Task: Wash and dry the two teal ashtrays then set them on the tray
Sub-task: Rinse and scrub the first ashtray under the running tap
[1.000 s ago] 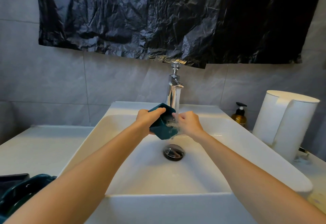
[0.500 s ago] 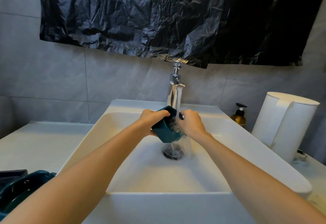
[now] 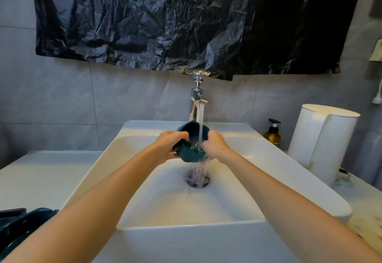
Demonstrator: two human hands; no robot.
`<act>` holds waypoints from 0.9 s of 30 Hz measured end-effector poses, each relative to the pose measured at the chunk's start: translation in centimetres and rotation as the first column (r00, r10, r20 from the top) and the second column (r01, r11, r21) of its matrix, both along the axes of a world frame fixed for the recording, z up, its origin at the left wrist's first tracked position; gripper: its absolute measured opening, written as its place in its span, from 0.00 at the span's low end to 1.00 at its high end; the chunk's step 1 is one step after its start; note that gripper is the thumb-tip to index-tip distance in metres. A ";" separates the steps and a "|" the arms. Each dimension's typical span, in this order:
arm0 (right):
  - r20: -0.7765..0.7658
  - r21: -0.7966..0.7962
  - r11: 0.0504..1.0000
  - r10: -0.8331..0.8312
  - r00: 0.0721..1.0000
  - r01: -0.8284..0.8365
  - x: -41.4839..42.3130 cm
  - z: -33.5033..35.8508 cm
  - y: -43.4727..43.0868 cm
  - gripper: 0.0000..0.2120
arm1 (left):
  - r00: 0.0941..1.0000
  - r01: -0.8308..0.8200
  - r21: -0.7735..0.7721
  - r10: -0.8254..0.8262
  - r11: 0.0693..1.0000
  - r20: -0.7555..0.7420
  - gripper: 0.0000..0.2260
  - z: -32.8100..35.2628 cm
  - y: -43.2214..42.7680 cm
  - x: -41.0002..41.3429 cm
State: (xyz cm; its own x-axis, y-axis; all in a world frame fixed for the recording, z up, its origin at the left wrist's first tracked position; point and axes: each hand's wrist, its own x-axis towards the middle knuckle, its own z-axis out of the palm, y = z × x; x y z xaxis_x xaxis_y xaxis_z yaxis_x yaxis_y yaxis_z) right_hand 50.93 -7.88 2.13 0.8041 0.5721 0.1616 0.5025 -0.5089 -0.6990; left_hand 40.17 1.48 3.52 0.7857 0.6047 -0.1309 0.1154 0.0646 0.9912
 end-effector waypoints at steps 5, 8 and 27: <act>-0.437 0.155 0.988 0.091 0.895 -0.025 -0.1 -0.7 0.4 0.15 | 0.998 -0.051 0.073 0.053 0.996 -0.025 0.15 -0.7 -0.2 0.2; -0.244 0.090 0.996 0.020 0.970 0.002 0.6 -0.8 0.2 0.10 | 0.997 -0.059 0.149 0.065 0.987 -0.039 0.15 -0.7 0.1 0.2; 0.106 0.046 0.989 0.131 0.986 -0.137 1.0 -1.1 -0.1 0.10 | 0.987 -0.006 0.175 0.035 0.985 -0.160 0.13 0.0 0.1 -0.6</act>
